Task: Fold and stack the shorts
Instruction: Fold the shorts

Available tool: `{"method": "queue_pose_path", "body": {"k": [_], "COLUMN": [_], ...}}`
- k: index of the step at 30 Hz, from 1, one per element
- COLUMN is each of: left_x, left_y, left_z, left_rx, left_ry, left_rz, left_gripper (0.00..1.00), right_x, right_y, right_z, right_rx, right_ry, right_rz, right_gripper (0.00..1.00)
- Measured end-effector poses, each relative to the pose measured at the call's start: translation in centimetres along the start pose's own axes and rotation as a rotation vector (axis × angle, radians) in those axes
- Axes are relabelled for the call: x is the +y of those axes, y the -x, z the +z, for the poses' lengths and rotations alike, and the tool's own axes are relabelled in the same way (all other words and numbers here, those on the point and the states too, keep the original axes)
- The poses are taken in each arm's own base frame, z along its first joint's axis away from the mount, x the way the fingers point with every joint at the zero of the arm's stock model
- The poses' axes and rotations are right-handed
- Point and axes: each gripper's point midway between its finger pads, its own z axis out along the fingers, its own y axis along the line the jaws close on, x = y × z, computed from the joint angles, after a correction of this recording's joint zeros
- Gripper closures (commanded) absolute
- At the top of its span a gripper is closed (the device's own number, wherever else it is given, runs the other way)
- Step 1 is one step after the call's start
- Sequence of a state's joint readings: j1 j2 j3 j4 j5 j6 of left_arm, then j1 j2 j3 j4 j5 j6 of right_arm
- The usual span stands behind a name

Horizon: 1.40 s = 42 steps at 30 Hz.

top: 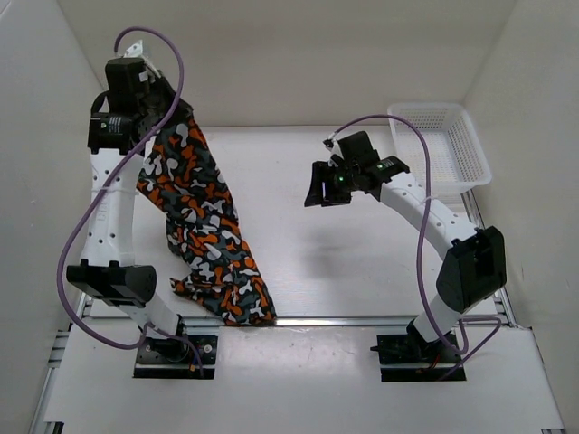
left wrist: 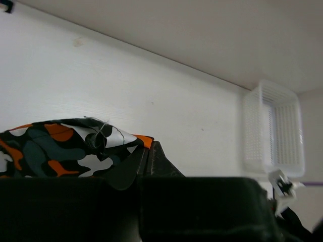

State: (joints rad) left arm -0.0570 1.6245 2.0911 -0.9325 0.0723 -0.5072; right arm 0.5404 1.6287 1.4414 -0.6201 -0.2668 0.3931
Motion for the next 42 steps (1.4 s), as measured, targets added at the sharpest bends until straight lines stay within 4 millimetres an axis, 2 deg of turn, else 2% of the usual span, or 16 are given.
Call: {"method": "queue_pose_path", "body": {"k": [2,7,14,16,18,21,24,27,29,32,35,36,38,39,40,42], "left_x": [-2.8,-8.8,-11.7,-12.1,-12.7,-13.2,-13.4,-13.7,-13.9,-14.4,-14.4,-14.4,-14.2,-14.2,-14.0,-13.0], "left_y": [-0.5,-2.6,-3.1,-3.2,-3.4,-3.4,-2.9,-2.1,-1.5,-0.4,0.5,0.6,0.6,0.4,-0.1,-1.8], "left_z": [-0.1,-1.1,-3.6,-4.3,-5.2,-6.7,-8.1,-9.0,-9.3,-9.3,-9.0,-8.9,-8.6,-8.4,-8.2,-7.4], "left_rx": [0.020,0.078,0.096,0.100,0.104,0.103,0.083,0.058,0.042,0.018,0.003,0.004,0.010,0.017,0.032,0.077], "left_ry": [-0.080,-0.244,-0.328,-0.339,-0.356,-0.375,-0.391,-0.403,-0.412,-0.435,-0.448,-0.454,-0.456,-0.458,-0.455,-0.429], "left_rz": [0.024,0.073,0.097,0.101,0.107,0.113,0.113,0.117,0.119,0.118,0.111,0.108,0.101,0.098,0.096,0.092], "left_gripper": [0.90,0.90,0.90,0.90,0.90,0.90,0.90,0.90,0.90,0.90,0.90,0.90,0.90,0.90,0.90,0.90], "right_x": [0.4,3.6,8.2,9.0,9.0,8.3,6.4,4.0,2.5,0.8,1.6,2.2,3.8,4.0,4.1,3.4], "right_y": [0.2,-1.2,-9.9,-11.5,-11.7,-9.7,-6.2,-1.7,2.3,8.4,11.6,11.6,10.2,8.9,7.3,4.0], "right_z": [0.0,1.5,8.5,9.8,10.9,11.5,11.6,9.3,5.8,-1.8,-9.6,-11.5,-13.9,-13.9,-13.5,-10.4], "right_rx": [-0.004,0.072,0.342,0.376,0.363,0.295,0.186,0.045,-0.091,-0.348,-0.600,-0.662,-0.758,-0.762,-0.748,-0.667], "right_ry": [0.031,0.171,0.243,0.223,0.183,0.141,0.082,0.005,-0.038,-0.117,-0.165,-0.169,-0.149,-0.142,-0.138,-0.155], "right_rz": [0.003,-0.044,-0.147,-0.165,-0.163,-0.117,-0.053,0.013,0.050,0.071,0.023,0.006,-0.047,-0.065,-0.090,-0.121], "right_gripper": [0.18,0.09,0.08,0.15,0.47,0.99,0.99,0.99,0.99,0.99,0.99,0.99,0.80,0.72,0.55,0.35]}}
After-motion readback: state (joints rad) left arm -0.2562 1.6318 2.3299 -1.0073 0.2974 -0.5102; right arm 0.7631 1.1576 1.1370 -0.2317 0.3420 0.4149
